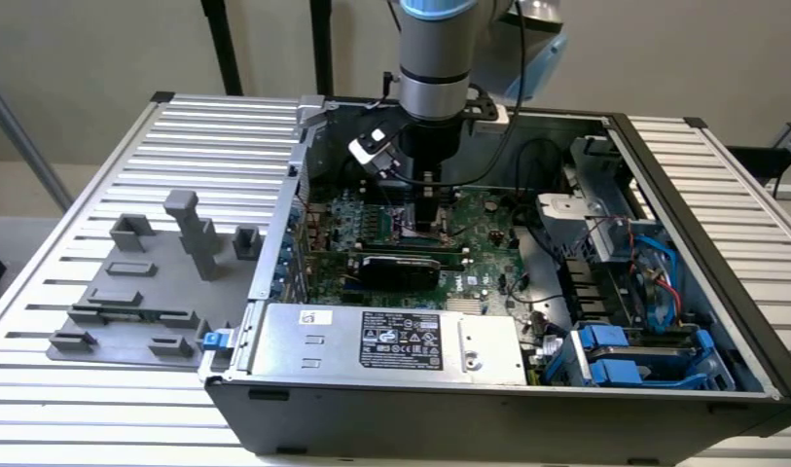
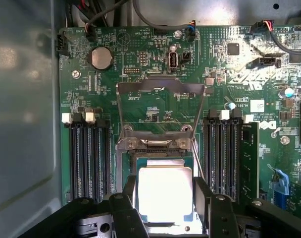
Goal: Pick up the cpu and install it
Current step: 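Place the cpu into insertion slot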
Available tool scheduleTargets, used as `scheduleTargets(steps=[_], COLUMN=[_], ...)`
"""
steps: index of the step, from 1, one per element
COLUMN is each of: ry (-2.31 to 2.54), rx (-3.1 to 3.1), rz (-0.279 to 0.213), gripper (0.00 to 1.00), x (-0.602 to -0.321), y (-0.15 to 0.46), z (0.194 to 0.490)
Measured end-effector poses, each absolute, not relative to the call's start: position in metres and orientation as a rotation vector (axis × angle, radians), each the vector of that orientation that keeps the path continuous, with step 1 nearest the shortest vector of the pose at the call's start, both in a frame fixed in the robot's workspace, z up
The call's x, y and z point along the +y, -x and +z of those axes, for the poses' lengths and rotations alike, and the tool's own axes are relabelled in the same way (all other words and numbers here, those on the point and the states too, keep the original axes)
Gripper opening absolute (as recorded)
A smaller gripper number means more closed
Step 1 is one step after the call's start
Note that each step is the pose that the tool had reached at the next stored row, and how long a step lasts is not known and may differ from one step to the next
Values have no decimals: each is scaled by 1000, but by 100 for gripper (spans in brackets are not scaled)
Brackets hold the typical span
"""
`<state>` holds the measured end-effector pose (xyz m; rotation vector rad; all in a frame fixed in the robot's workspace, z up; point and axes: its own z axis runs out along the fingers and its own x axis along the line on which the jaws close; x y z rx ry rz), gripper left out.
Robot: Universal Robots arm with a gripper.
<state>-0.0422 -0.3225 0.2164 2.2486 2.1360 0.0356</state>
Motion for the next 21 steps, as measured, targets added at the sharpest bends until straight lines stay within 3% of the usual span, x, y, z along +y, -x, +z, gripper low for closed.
scheduleTargets(steps=[21], ry=[-2258], rx=[2112], rz=[28], gripper=[55], x=[-318], y=[43], z=[202])
